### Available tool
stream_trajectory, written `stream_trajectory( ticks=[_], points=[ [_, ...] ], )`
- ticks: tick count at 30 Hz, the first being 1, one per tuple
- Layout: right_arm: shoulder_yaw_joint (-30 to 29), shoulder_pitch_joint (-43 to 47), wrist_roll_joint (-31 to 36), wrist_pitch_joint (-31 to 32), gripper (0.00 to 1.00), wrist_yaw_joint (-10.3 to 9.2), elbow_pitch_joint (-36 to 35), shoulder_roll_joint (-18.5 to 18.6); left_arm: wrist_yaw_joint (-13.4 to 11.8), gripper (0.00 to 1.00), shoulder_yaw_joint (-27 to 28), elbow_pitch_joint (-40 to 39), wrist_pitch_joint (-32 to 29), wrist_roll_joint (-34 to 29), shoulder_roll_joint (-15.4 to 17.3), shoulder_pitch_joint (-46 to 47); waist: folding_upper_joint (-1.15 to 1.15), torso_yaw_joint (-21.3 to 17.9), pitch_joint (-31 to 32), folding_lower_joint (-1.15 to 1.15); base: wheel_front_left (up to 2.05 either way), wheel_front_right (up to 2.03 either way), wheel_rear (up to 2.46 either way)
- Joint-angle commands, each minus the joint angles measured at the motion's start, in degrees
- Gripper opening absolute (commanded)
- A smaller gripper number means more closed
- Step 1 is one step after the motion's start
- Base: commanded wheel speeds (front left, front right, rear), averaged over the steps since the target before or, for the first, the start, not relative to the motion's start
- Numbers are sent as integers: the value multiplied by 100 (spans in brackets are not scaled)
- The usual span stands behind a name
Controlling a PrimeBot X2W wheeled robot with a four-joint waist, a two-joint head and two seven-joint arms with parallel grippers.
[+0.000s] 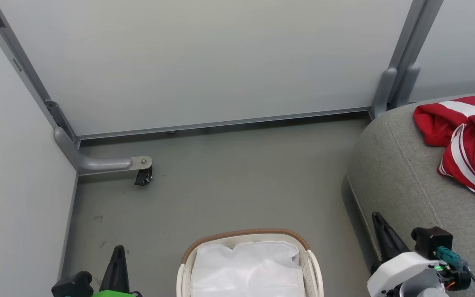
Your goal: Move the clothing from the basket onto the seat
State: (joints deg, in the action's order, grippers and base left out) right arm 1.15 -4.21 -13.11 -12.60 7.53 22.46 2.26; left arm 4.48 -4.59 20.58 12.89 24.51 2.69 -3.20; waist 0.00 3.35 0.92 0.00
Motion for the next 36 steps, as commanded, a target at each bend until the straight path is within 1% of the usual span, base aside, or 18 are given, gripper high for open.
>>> stream_trajectory(
  ticks=[1, 17, 36],
  points=[
    [-39, -115, -276, 49, 0, -1, -127, 22, 19, 0, 60, -117, -47, 221, 11, 128, 0, -4, -1, 0, 0, 0, 0],
    [-172, -118, -1933, 424, 0, -2, -321, 34, 82, 0, 284, -246, -451, 1636, 14, 314, 0, -50, -16, 0, 0, 0, 0],
    [-332, -156, -3509, 820, 0, -2, -469, 46, 145, 0, 508, -363, -843, 2991, 18, 499, 0, -103, -34, 0, 0, 0, 0]
  ],
)
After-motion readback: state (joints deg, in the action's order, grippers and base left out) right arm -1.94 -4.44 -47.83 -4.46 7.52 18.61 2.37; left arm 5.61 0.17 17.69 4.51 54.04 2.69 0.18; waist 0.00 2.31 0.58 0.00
